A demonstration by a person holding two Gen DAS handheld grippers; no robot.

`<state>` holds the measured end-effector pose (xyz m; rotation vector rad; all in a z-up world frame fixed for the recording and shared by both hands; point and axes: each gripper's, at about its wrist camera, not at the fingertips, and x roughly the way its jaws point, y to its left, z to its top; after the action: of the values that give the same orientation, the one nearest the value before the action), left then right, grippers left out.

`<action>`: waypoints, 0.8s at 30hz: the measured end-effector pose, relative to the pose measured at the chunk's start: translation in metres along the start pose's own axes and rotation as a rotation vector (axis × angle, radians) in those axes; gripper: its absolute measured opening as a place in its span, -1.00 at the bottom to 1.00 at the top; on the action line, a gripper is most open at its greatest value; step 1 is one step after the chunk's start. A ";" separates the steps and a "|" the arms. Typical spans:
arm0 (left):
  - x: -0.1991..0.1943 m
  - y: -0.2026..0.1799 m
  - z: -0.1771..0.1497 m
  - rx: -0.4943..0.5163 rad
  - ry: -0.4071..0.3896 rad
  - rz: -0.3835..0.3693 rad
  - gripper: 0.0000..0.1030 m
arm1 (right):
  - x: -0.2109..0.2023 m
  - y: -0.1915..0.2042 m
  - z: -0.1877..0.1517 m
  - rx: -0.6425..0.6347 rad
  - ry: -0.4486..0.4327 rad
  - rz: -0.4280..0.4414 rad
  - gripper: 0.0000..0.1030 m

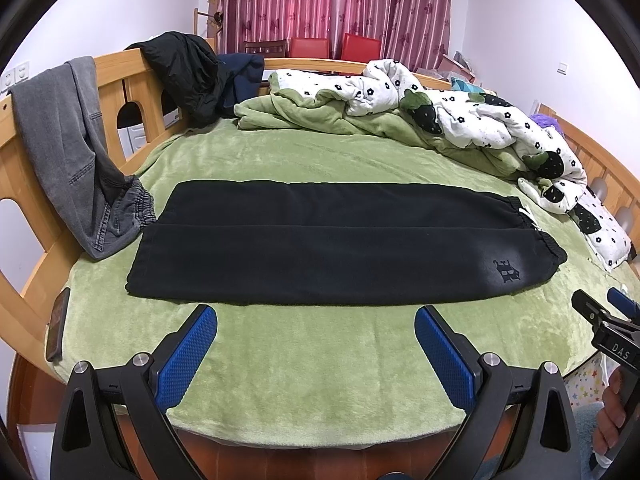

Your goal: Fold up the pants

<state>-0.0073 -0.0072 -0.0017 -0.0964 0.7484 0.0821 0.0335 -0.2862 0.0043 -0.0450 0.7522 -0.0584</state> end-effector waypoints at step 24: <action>0.068 0.051 0.047 -0.076 -0.071 0.051 0.94 | 0.055 -0.021 0.045 0.003 -0.070 0.052 0.98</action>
<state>0.0685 0.0517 -0.0172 -0.1457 0.6773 0.1620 0.1034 -0.3097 0.0005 -0.0249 0.6832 -0.0082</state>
